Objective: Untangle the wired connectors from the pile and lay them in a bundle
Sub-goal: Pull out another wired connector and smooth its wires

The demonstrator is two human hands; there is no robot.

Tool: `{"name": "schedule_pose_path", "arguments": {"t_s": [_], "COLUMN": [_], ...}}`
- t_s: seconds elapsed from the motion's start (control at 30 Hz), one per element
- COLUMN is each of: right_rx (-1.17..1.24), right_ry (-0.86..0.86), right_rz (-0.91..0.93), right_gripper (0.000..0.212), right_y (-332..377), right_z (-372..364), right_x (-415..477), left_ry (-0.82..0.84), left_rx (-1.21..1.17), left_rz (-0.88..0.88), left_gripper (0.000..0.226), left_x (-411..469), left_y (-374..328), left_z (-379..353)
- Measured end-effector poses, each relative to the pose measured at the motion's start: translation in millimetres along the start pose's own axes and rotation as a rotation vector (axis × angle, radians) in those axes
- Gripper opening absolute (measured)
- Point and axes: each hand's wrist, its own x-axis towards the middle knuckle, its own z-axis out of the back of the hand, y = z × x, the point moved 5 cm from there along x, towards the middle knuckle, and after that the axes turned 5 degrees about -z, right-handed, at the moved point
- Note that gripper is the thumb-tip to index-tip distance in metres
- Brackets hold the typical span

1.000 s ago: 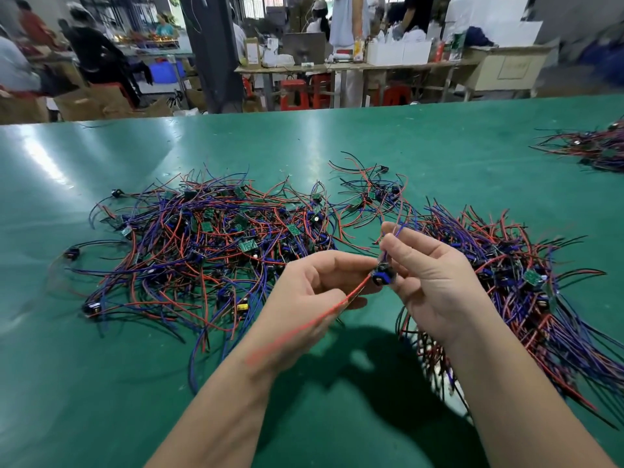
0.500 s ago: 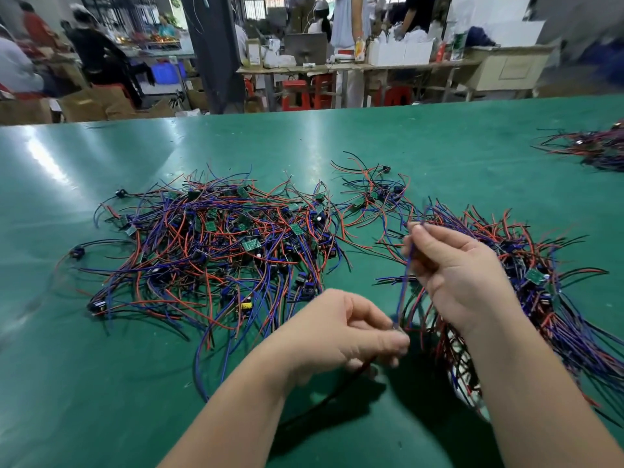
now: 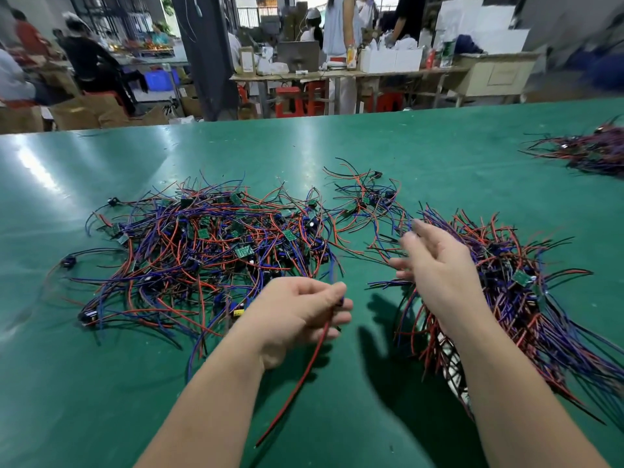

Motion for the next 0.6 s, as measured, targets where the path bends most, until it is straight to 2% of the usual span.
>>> {"name": "schedule_pose_path", "arguments": {"t_s": [0.1, 0.17, 0.27, 0.37, 0.43, 0.5, 0.57, 0.6], "right_rx": [-0.143, -0.264, -0.389, -0.223, -0.188, -0.326, -0.572, -0.674], "right_ry": [0.310, 0.381, 0.242, 0.088, -0.094, -0.310, -0.427, -0.428], "right_rz": [0.134, 0.251, 0.436, 0.447, 0.460, 0.445, 0.306, 0.215], "right_gripper": [0.033, 0.033, 0.023, 0.022, 0.020, 0.021, 0.028, 0.031], "right_y": [8.8, 12.1, 20.9, 32.0, 38.4, 41.5, 36.4, 30.3], "right_z": [-23.6, -37.3, -40.8, -23.7, 0.3, 30.5, 57.3, 65.4], "right_x": [-18.7, -32.8, -40.9, -35.7, -30.6, -22.7, -9.7, -3.2], "left_ry": [-0.135, -0.120, -0.075, -0.062, -0.107, -0.267, -0.559, -0.716], "left_rx": [-0.091, -0.106, -0.108, -0.173, -0.186, -0.090, 0.187, 0.404], "left_rz": [-0.048, -0.080, -0.120, -0.163, -0.241, -0.388, -0.545, -0.593], "left_gripper": [0.031, 0.033, 0.046, 0.058, 0.043, 0.016, 0.014, 0.014], "left_x": [3.4, 3.8, 1.7, -0.8, -4.1, -9.8, -19.0, -24.1], "left_y": [-3.1, -3.7, -9.0, -18.2, -27.2, -39.4, -52.2, -57.6], "left_z": [10.9, 5.7, -5.3, -9.5, -5.7, 12.0, 41.9, 56.6]}}
